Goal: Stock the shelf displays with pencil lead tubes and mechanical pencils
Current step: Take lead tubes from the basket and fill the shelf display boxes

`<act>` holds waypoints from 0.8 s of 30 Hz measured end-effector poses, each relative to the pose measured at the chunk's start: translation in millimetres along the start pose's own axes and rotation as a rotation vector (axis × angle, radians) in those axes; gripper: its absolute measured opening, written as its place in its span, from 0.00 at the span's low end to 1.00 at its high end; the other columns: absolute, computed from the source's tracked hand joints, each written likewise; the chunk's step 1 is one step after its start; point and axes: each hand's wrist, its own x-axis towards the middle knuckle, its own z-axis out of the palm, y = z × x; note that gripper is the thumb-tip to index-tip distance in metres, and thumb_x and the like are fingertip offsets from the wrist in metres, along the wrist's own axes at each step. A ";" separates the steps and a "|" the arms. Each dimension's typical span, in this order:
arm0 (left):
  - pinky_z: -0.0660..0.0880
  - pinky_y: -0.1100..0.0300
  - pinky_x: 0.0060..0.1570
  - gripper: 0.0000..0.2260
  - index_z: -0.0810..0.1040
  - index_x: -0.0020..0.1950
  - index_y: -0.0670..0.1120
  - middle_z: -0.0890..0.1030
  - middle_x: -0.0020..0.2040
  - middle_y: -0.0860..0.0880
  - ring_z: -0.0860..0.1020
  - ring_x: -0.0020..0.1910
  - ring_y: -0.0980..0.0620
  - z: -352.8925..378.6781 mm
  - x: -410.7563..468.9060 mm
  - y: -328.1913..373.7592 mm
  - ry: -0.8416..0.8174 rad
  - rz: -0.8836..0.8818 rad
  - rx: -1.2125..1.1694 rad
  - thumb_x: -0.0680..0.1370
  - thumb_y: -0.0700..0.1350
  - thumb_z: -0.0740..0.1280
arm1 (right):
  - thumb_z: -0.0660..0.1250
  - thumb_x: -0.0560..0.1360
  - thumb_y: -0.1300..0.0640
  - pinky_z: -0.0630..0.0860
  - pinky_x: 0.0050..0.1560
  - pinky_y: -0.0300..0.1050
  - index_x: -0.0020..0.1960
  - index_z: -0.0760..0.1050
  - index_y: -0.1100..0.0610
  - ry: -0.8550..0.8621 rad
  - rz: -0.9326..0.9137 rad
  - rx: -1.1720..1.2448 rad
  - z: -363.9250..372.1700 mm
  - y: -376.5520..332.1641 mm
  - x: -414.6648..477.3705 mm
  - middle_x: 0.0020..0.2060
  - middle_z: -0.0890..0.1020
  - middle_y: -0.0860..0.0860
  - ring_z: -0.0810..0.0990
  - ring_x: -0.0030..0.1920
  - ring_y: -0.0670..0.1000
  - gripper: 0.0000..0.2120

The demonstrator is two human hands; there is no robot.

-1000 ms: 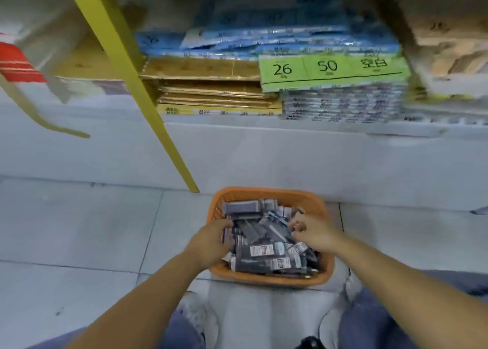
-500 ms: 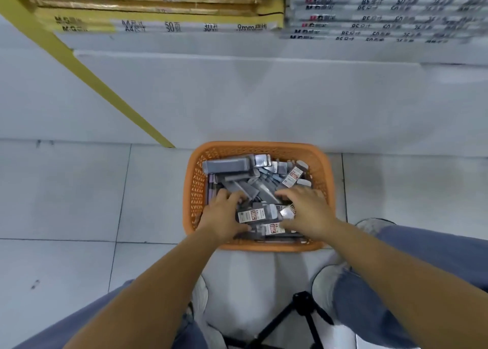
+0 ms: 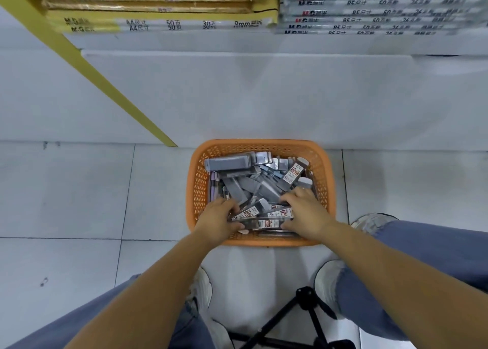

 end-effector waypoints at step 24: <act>0.82 0.51 0.43 0.10 0.76 0.62 0.42 0.85 0.54 0.39 0.86 0.47 0.43 -43.5 -18.1 12.3 0.128 -0.276 -1.231 0.80 0.39 0.68 | 0.74 0.73 0.58 0.80 0.39 0.41 0.63 0.76 0.49 0.079 0.274 1.072 -57.6 -2.1 -12.5 0.52 0.83 0.50 0.85 0.44 0.50 0.19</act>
